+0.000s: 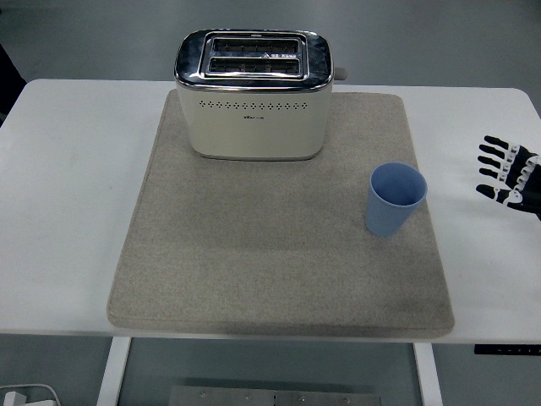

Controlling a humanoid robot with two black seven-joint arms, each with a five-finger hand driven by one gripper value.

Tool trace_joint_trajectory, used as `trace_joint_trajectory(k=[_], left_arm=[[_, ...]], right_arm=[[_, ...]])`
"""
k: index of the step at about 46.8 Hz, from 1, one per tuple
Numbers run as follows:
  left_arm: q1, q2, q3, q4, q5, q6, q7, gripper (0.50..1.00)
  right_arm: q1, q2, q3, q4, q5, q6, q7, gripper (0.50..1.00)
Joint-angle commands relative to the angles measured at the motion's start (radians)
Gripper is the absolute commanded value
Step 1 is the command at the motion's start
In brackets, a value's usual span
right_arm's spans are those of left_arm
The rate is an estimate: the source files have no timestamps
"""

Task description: Put the water cup in front of the bread machine

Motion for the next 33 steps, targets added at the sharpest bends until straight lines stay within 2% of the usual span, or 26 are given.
trace_joint_trajectory(k=[1,11,19,23,27,33], left_arm=[[0.0,0.0,0.0,-0.001,0.0,0.0,0.0,1.0],[0.0,0.0,0.0,0.0,0.0,0.0,0.0,1.0],[0.0,0.0,0.0,0.0,0.0,0.0,0.0,1.0],[0.0,0.0,0.0,0.0,0.0,-0.002,0.0,1.0],[0.0,0.0,0.0,-0.001,0.0,0.0,0.0,1.0],[0.0,0.0,0.0,0.0,0.0,-0.002,0.0,1.0]], right_arm=[[0.032,-0.035,0.006,0.035,0.037,-0.055,0.0,0.919],[0.067,-0.101,0.032,0.11,0.19,-0.114,0.0,0.917],[0.079,-0.154,0.032,0.221,0.281,-0.199,0.0,0.919],[0.081,-0.173,0.031,0.256,0.281,-0.23,0.0,0.917],[0.078,-0.179,0.022,0.256,0.266,-0.226,0.0,0.919],[0.058,-0.191,0.011,0.255,0.114,-0.226,0.0,0.917]])
